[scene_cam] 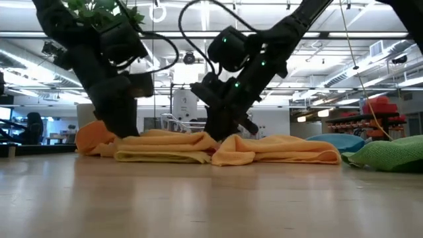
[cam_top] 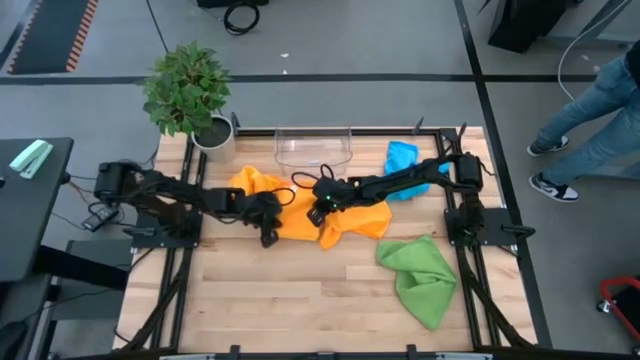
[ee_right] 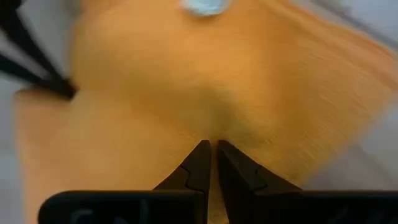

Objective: Fold microfiber towels
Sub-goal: Stack the bottom folded orange microfiber cloth on top of the pink microfiber cloth, then fold the left orange microfiber cloth

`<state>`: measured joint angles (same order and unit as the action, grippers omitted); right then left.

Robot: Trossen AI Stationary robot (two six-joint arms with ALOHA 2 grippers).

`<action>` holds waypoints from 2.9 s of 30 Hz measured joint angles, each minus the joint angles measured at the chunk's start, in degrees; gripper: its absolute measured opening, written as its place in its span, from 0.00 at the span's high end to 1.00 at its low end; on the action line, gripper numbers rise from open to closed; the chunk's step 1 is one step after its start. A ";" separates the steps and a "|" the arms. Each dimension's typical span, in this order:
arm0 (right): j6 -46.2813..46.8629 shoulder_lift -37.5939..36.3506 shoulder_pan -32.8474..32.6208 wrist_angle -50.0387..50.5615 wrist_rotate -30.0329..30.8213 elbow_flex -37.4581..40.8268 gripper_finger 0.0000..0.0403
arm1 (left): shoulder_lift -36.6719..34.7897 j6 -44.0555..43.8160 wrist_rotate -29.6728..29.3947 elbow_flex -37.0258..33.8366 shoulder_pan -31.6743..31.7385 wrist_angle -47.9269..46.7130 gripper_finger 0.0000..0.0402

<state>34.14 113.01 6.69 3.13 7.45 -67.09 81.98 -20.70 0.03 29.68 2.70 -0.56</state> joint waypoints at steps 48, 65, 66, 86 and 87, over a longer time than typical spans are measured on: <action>4.88 1.95 -8.86 1.91 3.08 -0.14 0.90 | 4.73 12.83 -4.13 4.60 22.10 0.17 0.97; -0.10 -15.31 -8.04 10.47 4.60 0.02 0.90 | -16.18 6.83 -2.09 11.92 16.27 -19.85 0.99; -0.14 -16.81 -8.36 11.48 4.75 0.02 0.90 | -17.17 4.47 -3.02 11.90 16.05 -23.44 0.98; -1.97 -27.10 -10.39 26.88 11.56 0.00 0.90 | -10.95 58.38 -6.43 11.93 11.90 -38.54 0.14; -1.96 -27.08 -10.52 26.89 11.56 0.00 0.90 | -9.30 60.29 -6.50 11.91 11.90 -38.49 0.15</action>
<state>32.18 85.93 -3.84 30.02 19.00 -67.09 72.67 39.60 -6.47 41.59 14.60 -39.05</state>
